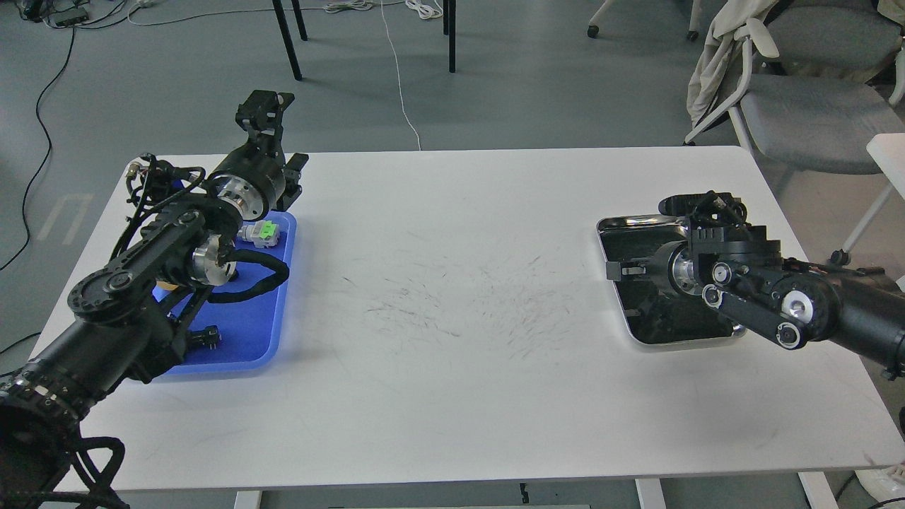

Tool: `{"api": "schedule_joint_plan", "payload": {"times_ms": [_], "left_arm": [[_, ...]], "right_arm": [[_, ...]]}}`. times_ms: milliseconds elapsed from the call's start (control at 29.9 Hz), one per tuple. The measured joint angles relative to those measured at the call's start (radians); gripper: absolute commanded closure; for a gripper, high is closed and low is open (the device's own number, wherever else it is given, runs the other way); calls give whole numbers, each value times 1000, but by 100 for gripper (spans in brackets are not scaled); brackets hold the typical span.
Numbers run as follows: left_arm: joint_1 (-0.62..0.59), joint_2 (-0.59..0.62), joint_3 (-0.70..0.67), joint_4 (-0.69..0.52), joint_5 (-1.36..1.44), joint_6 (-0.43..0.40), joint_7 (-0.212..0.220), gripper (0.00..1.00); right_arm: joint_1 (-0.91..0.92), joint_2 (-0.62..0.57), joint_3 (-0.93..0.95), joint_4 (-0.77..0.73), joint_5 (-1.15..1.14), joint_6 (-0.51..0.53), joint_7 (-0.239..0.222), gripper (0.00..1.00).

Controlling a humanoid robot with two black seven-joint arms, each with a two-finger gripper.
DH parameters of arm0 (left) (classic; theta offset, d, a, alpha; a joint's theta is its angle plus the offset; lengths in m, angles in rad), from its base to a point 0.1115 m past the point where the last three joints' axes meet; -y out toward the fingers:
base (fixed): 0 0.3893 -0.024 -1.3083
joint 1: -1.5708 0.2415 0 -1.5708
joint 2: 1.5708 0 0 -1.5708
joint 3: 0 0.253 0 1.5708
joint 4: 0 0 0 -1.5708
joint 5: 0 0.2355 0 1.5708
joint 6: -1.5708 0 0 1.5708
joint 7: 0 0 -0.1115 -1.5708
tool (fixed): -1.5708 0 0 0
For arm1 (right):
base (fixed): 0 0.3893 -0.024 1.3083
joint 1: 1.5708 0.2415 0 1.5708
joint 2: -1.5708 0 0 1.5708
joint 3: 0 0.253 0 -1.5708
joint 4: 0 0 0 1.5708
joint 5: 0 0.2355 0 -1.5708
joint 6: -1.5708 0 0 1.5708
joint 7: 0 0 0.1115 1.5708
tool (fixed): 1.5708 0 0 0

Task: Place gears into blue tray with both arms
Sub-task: 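Lift the gear with the right gripper and carry it to table center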

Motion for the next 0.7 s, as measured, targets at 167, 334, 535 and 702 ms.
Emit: {"api": "schedule_joint_plan", "payload": {"times_ms": [167,334,535,702], "left_arm": [[-3,1,0,0,0,0,0,1],[-5,2,0,0,0,0,0,1],[-5,3,0,0,0,0,0,1],[-5,4,0,0,0,0,0,1]], "right_arm": [[23,3,-54,-3,-1,1,0,40],[29,5,-76,-3,-1,1,0,51],[31,7,-77,-2,-1,4,0,72],[31,8,-78,0,-1,8,3,83]]}}
